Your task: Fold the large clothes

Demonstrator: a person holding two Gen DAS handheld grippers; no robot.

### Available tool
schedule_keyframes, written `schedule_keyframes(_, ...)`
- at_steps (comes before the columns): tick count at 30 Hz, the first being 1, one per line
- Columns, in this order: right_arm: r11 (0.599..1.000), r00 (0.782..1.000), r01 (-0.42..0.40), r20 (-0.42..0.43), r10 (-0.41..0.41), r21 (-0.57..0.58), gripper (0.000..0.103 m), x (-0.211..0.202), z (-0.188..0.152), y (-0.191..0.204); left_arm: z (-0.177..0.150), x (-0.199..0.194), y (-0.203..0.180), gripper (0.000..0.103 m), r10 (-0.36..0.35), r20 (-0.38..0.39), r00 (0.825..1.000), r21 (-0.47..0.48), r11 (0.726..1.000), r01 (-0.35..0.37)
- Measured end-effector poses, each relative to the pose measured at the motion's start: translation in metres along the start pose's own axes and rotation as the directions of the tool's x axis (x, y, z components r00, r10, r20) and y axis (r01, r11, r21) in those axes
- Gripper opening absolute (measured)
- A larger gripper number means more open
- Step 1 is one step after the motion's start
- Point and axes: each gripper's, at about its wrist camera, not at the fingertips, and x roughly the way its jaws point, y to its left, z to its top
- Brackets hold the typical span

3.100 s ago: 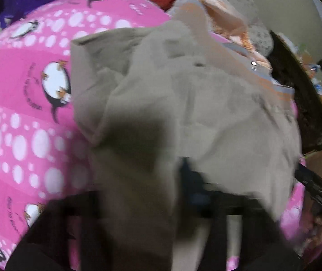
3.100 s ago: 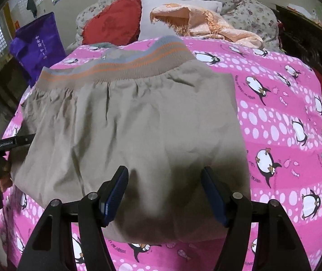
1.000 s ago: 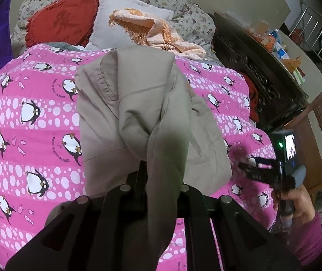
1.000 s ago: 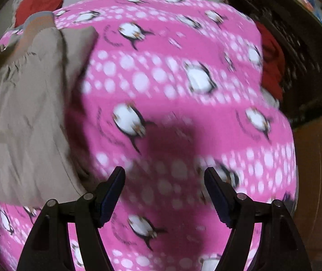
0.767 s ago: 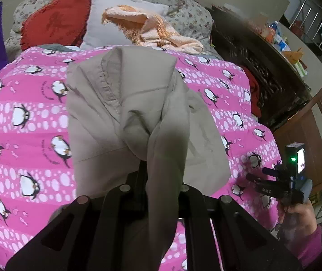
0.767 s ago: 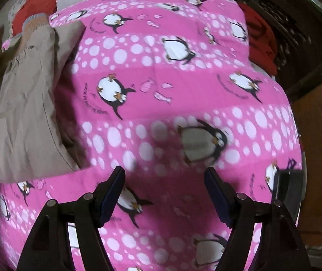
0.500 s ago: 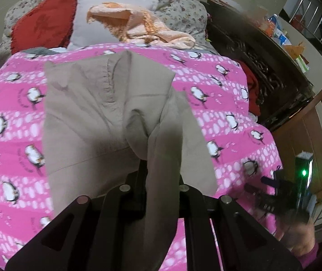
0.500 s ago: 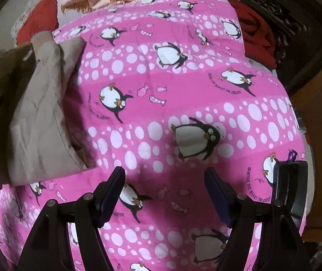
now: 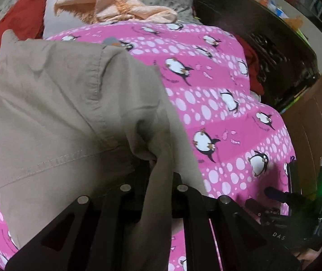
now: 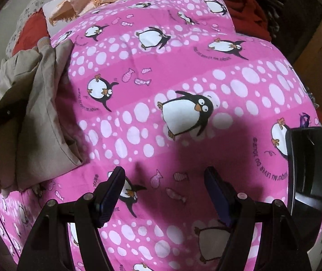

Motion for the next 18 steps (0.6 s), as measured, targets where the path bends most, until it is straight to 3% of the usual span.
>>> schedule_keyframes(5, 1.0, 1.0, -0.009, 0.002, 0.009, -0.013, 0.074, -0.01, -0.006, 0.005, 0.005, -0.015, -0.014, 0.006, -0.046, 0.025, 0.999, 0.012, 0.999, 0.046)
schedule_keyframes(8, 1.0, 1.0, 0.003, 0.009, -0.002, -0.023, 0.074, -0.014, -0.01, 0.006, 0.007, -0.008, -0.021, 0.006, -0.006, 0.023, 1.0, 0.054, 0.999, 0.004)
schedule_keyframes(14, 1.0, 1.0, -0.008, -0.001, 0.008, -0.011, 0.074, -0.018, -0.019, 0.003, 0.003, 0.0, -0.016, 0.013, -0.032, 0.001, 0.999, 0.039, 0.999, 0.032)
schedule_keyframes(16, 1.0, 1.0, -0.005, 0.002, 0.005, -0.015, 0.074, -0.021, -0.021, 0.003, 0.0, -0.007, -0.021, 0.038, -0.059, 0.002, 0.998, 0.051, 0.997, 0.059)
schedule_keyframes(18, 1.0, 1.0, -0.004, 0.002, 0.004, -0.012, 0.074, -0.023, -0.023, 0.003, -0.001, -0.019, -0.029, 0.053, -0.099, 0.006, 0.995, 0.063, 0.993, 0.098)
